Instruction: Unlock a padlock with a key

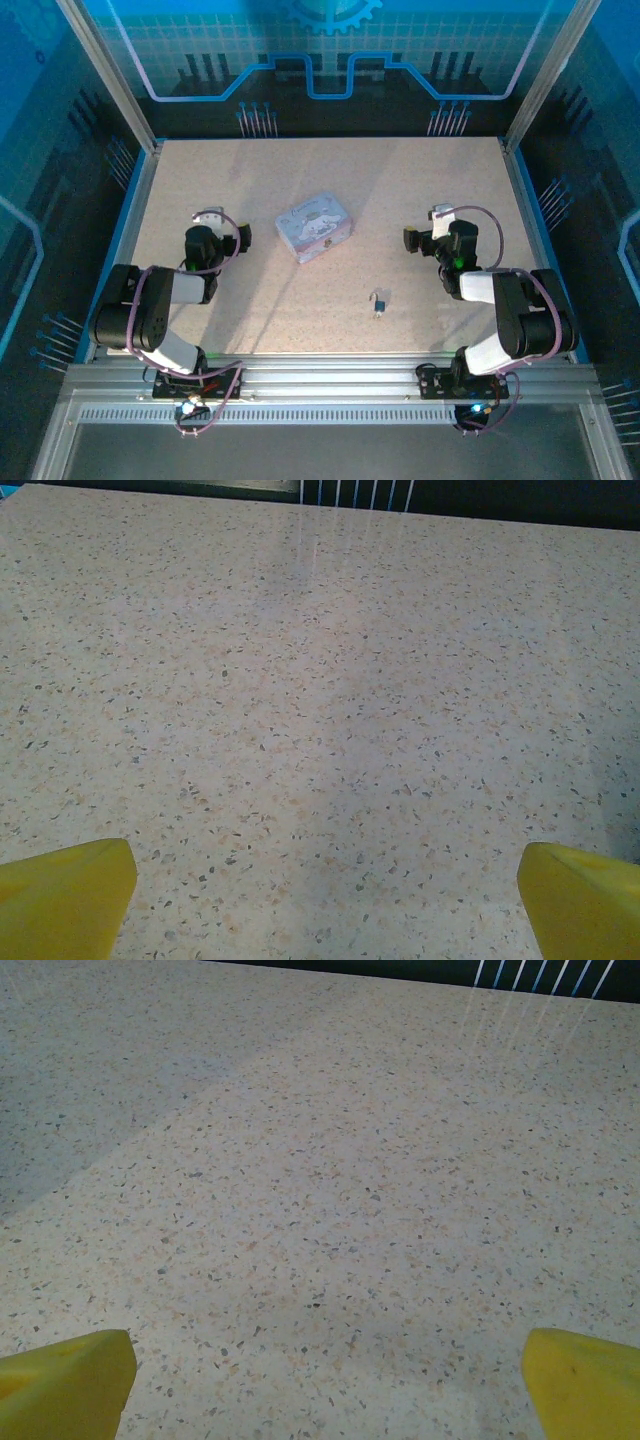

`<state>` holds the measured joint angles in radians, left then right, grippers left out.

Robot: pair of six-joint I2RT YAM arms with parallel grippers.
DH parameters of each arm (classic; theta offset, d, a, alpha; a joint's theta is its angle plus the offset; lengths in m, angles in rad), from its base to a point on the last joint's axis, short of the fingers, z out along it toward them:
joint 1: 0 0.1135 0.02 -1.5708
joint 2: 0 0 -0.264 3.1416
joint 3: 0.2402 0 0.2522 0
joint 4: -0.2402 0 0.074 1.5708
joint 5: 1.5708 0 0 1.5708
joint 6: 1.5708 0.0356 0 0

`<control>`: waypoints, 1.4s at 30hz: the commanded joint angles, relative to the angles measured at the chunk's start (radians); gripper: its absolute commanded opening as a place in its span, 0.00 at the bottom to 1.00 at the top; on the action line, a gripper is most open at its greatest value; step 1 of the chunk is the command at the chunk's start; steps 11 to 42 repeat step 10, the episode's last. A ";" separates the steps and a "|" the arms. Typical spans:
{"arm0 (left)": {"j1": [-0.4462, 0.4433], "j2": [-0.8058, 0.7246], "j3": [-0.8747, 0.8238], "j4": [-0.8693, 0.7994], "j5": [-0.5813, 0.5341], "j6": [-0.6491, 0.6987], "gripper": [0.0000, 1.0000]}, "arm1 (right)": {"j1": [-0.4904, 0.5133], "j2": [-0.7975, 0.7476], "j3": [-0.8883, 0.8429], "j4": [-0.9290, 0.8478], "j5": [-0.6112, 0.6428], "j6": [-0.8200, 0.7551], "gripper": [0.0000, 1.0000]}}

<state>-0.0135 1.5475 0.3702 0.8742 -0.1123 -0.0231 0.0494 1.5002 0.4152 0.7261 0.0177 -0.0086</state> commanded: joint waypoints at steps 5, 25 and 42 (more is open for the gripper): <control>0.014 0.002 0.012 0.044 0.022 0.015 0.99 | 0.001 0.005 0.021 0.022 0.001 -0.006 1.00; 0.014 0.002 0.011 0.044 0.022 0.014 0.99 | 0.001 0.005 0.020 0.022 0.002 -0.006 1.00; 0.014 0.002 0.011 0.044 0.022 0.014 0.99 | 0.001 0.005 0.020 0.022 0.002 -0.006 1.00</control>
